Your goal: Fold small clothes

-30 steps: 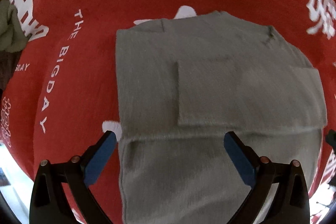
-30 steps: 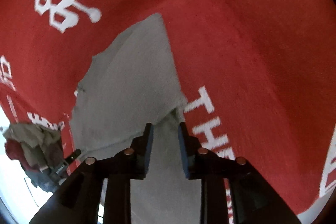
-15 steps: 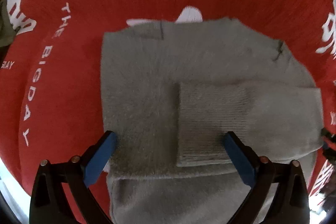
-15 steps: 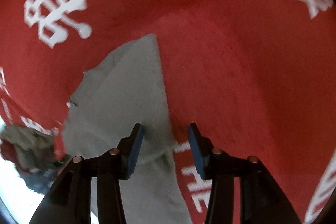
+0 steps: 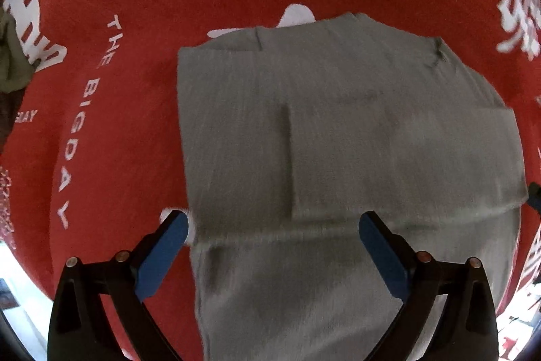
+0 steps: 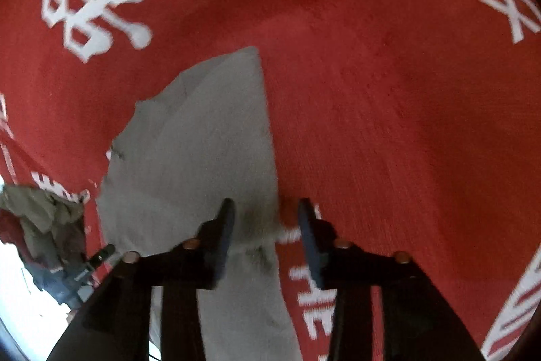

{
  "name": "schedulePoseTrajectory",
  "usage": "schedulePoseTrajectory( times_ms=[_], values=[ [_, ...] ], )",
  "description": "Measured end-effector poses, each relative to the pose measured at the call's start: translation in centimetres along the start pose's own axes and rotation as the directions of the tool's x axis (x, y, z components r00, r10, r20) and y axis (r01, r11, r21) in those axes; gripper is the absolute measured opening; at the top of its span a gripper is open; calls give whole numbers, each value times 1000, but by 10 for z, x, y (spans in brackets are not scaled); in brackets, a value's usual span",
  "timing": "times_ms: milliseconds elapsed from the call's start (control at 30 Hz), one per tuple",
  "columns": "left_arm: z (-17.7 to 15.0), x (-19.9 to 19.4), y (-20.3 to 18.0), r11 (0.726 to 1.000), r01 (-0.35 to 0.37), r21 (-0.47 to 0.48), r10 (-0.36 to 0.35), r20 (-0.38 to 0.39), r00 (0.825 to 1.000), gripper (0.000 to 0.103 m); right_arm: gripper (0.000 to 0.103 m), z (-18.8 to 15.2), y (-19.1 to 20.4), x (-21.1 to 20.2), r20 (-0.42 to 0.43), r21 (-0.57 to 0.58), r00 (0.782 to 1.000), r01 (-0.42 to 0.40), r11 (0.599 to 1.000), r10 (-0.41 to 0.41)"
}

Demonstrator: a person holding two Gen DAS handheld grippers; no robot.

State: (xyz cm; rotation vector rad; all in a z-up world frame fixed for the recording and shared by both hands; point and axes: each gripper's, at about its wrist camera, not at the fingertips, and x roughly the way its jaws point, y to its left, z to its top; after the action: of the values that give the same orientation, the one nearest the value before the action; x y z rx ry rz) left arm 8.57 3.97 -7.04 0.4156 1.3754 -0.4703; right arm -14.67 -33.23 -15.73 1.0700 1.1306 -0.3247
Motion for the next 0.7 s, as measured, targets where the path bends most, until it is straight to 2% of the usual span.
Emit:
schedulePoseTrajectory(
  times_ms=[233,267,333,400,500,567,700],
  values=[
    [-41,-39,-5,999,-2,41,3,-28,1000,102,48,-52,31,-30,-13,-73,999,43,996,-44],
    [-47,-43,-7,999,-1,43,2,-34,999,102,52,-59,34,-33,-20,-76,999,43,996,-45],
    [-58,-51,-10,999,31,45,-29,-44,999,102,57,-77,46,-36,-38,-88,998,41,995,-45],
    [-65,-57,-6,997,51,51,-48,-44,998,102,57,-90,58,-38,-49,-105,998,40,994,-46],
    [-73,-60,-6,995,75,64,-70,-84,994,102,69,-112,77,-38,-62,-144,997,44,989,-53],
    [-80,-62,-7,994,80,70,-73,-100,992,102,82,-125,83,-44,-61,-173,996,48,984,-59],
    [-93,-68,-12,993,71,93,-59,-120,991,102,88,-148,102,-46,-36,-249,995,86,965,-98]
  ],
)
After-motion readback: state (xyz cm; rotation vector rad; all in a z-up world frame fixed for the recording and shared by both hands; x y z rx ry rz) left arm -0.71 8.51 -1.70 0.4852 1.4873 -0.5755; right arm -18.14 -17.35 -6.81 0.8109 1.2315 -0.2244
